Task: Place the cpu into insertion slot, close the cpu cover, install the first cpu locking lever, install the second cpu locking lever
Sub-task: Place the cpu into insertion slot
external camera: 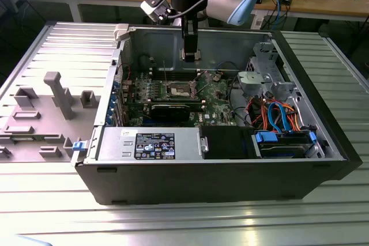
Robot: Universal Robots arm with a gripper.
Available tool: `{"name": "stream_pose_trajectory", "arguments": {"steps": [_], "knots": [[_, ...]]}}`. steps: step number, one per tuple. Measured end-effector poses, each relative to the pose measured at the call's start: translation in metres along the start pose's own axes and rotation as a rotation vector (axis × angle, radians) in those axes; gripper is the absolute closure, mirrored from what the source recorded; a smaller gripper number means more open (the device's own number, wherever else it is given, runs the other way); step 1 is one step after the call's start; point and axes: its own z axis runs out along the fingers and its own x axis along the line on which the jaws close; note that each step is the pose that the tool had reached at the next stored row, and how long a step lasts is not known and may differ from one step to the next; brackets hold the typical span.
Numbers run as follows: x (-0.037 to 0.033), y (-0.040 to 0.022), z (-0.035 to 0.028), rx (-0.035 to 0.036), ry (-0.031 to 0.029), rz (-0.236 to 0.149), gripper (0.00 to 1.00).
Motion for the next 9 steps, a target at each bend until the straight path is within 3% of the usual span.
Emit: {"name": "stream_pose_trajectory", "arguments": {"steps": [9], "knots": [[0.0000,-0.0007,0.0018,-0.0001,0.0001,0.000,0.46]]}}
